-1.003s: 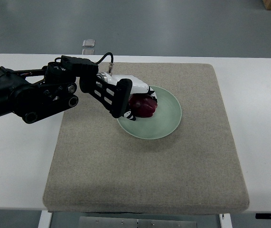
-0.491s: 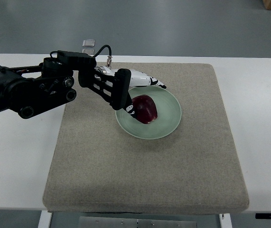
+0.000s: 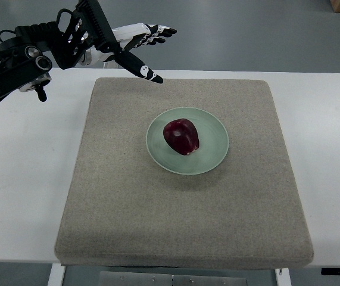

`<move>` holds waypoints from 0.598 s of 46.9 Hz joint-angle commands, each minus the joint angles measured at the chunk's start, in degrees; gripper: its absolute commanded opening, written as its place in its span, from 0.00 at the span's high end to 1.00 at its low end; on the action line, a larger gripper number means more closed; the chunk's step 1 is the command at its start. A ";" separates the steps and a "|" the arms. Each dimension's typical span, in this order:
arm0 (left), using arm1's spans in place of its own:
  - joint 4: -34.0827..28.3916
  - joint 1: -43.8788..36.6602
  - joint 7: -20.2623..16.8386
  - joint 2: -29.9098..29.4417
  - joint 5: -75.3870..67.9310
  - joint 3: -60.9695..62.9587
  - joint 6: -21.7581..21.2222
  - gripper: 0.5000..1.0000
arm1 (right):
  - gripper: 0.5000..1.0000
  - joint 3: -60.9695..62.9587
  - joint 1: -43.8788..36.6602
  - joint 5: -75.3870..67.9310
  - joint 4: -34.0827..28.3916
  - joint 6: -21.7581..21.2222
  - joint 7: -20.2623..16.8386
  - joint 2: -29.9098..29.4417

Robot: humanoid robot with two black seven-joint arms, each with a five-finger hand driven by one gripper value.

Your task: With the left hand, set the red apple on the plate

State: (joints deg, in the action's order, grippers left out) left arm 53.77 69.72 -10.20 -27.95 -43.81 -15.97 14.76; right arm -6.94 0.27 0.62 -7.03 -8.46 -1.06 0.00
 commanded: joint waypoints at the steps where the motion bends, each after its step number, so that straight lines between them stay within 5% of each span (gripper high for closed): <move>1: -0.16 -1.77 0.09 -1.58 5.39 -0.28 0.01 0.01 | 0.07 0.00 -0.01 0.00 0.00 0.03 0.00 0.00; 17: -1.65 -8.54 1.06 -4.92 37.30 -3.71 0.80 0.01 | 0.07 0.00 -0.01 0.00 0.00 0.03 0.00 0.00; 28: -3.58 -13.20 3.78 -5.01 54.35 -5.82 6.95 0.01 | 0.07 0.00 -0.01 0.00 0.00 0.02 0.00 0.00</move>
State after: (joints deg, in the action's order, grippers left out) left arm 51.29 57.71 -8.21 -32.86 5.71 -20.57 20.13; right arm -6.94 0.27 0.61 -7.03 -8.48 -1.04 0.00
